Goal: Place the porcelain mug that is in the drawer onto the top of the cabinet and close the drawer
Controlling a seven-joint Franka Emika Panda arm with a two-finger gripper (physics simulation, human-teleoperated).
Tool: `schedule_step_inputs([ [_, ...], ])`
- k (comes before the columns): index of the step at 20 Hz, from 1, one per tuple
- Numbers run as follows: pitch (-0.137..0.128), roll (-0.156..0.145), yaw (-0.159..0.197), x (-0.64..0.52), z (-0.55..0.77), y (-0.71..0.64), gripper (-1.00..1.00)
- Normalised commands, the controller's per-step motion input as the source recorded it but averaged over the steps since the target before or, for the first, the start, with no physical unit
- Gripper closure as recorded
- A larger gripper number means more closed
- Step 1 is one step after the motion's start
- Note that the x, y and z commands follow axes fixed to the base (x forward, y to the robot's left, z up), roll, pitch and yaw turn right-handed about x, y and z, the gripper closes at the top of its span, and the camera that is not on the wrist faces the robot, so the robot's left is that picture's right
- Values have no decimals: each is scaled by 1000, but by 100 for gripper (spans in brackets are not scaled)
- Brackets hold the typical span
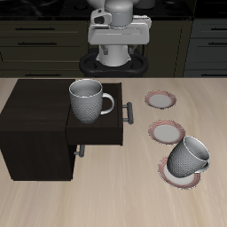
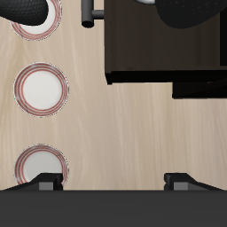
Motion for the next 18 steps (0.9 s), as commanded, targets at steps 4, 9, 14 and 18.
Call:
schedule_step_inputs([
  [4, 0, -43, -57, 86, 85, -30, -100],
  [9, -9, 5, 11, -72, 10, 48, -100],
  [14, -4, 15, 12, -60, 39, 24, -100],
  [18, 0, 3, 8, -9, 62, -11, -100],
])
